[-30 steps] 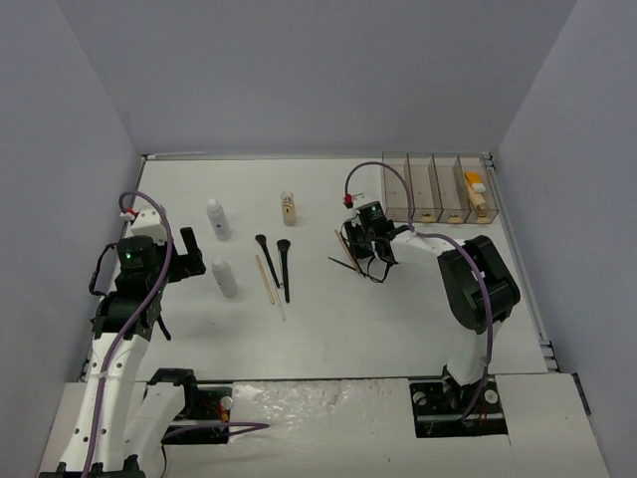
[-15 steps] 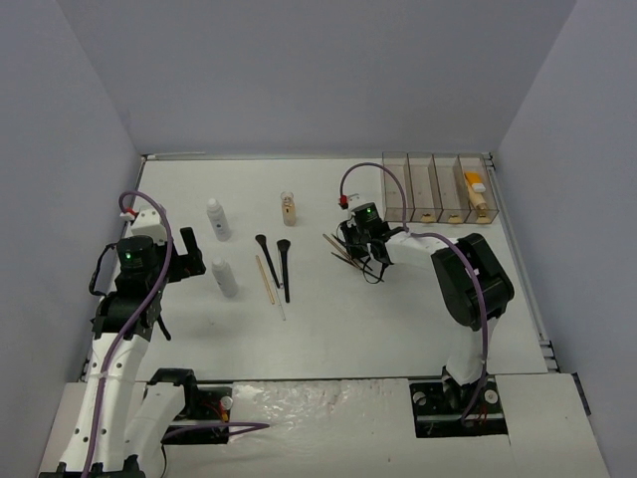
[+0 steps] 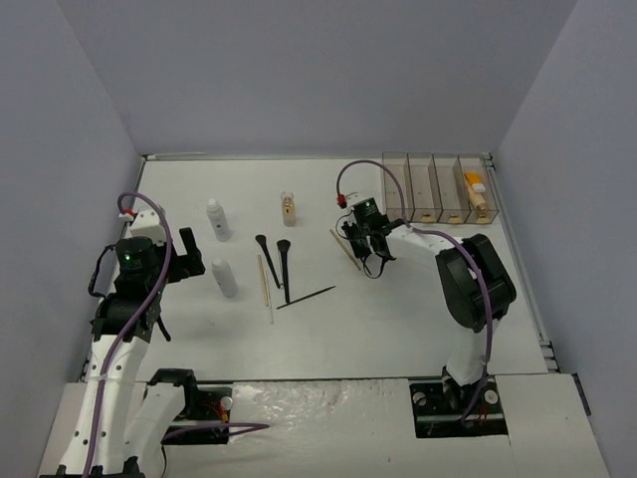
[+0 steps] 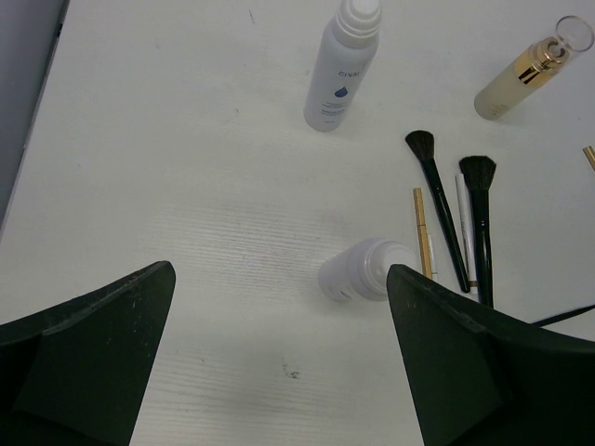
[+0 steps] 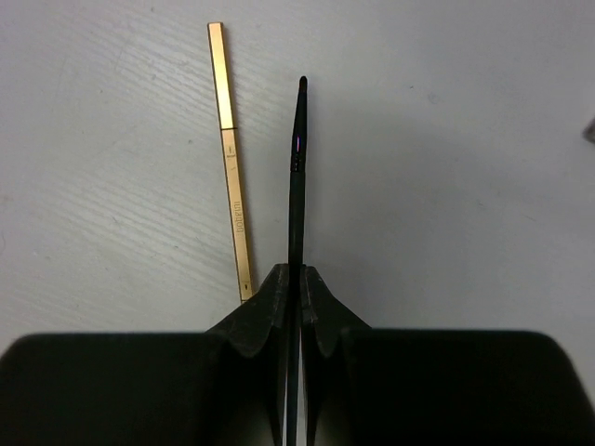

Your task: Organize the makeup

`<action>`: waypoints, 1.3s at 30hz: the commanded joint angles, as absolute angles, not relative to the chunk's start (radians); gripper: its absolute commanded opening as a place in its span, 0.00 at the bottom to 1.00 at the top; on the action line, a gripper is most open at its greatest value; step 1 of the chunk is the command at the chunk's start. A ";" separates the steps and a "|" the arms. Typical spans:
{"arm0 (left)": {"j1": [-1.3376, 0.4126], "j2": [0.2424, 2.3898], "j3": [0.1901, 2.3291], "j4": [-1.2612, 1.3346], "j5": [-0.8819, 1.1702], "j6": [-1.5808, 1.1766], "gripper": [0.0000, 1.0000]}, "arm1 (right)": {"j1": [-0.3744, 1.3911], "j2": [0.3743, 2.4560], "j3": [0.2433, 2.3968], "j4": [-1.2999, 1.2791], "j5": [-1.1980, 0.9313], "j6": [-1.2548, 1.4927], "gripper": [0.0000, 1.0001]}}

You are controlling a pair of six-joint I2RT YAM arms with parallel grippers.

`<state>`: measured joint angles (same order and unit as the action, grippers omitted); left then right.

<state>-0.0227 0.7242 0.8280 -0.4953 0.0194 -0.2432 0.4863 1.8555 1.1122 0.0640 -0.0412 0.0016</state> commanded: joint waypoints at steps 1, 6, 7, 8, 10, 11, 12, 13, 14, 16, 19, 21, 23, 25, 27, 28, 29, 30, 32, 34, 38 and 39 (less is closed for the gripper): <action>-0.014 0.718 0.868 -0.440 0.009 -0.238 0.97 | 0.424 1.676 1.245 0.001 0.036 -0.057 0.00; -0.014 0.712 0.868 -0.442 0.013 -0.239 0.97 | 0.272 1.637 1.357 -0.071 0.102 -0.079 0.00; -0.014 0.712 0.868 -0.442 0.014 -0.239 0.97 | 0.242 1.643 1.381 -0.081 0.111 -0.081 0.00; -0.014 0.712 0.868 -0.442 0.016 -0.240 0.97 | 0.201 1.655 1.411 -0.084 0.111 -0.079 0.00; -0.014 0.713 0.868 -0.442 0.024 -0.242 0.97 | 0.131 1.688 1.466 -0.084 0.109 -0.074 0.00; -0.015 0.715 0.868 -0.439 0.030 -0.242 0.97 | 0.109 1.703 1.488 -0.084 0.113 -0.072 0.00; -0.015 0.718 0.868 -0.439 0.033 -0.242 0.97 | 0.075 1.736 1.512 -0.084 0.116 -0.058 0.00; -0.015 0.722 0.868 -0.439 0.036 -0.241 0.97 | 0.043 1.769 1.538 -0.083 0.117 -0.046 0.00; -0.015 0.725 0.870 -0.440 0.042 -0.241 0.97 | 0.026 1.798 1.570 -0.082 0.113 -0.043 0.00; -0.015 0.730 0.871 -0.443 0.053 -0.240 0.97 | 0.005 1.848 1.642 -0.081 0.106 -0.040 0.00; -0.015 0.735 0.873 -0.441 0.061 -0.238 0.97 | -0.041 1.950 1.730 -0.081 0.124 -0.050 0.00; -0.014 0.742 0.879 -0.446 0.066 -0.236 0.97 | -0.056 2.026 1.798 -0.081 0.131 -0.060 0.00; -0.014 0.741 0.878 -0.448 0.070 -0.236 0.97 | -0.065 2.070 1.831 -0.082 0.127 -0.075 0.00; -0.014 0.741 0.878 -0.448 0.069 -0.233 0.97 | -0.070 2.111 1.852 -0.081 0.132 -0.082 0.00; -0.014 0.748 0.884 -0.446 0.071 -0.230 0.97 | -0.074 2.153 1.865 -0.081 0.130 -0.086 0.00; -0.014 0.751 0.885 -0.448 0.071 -0.230 0.97 | -0.073 2.167 1.863 -0.081 0.128 -0.084 0.00; -0.014 0.753 0.886 -0.450 0.072 -0.230 0.97 | -0.072 2.180 1.860 -0.081 0.126 -0.081 0.00; -0.014 0.751 0.885 -0.451 0.073 -0.231 0.97 | -0.073 2.186 1.855 -0.080 0.124 -0.077 0.02; -0.014 0.749 0.882 -0.450 0.074 -0.230 0.97 | -0.074 2.193 1.848 -0.076 0.126 -0.068 0.13; -0.014 0.751 0.882 -0.447 0.077 -0.231 0.97 | -0.074 2.189 1.845 -0.074 0.126 -0.067 0.22; -0.014 0.754 0.885 -0.446 0.079 -0.230 0.97 | -0.070 2.110 1.812 -0.075 0.141 -0.024 0.44; -0.014 0.751 0.885 -0.446 0.080 -0.230 0.97 | -0.068 2.087 1.798 -0.075 0.147 -0.007 0.47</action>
<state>-0.0227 0.7484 0.8280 -0.4958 0.0636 -0.2420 -0.0711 2.2263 1.8020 -0.1172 0.1103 -0.0589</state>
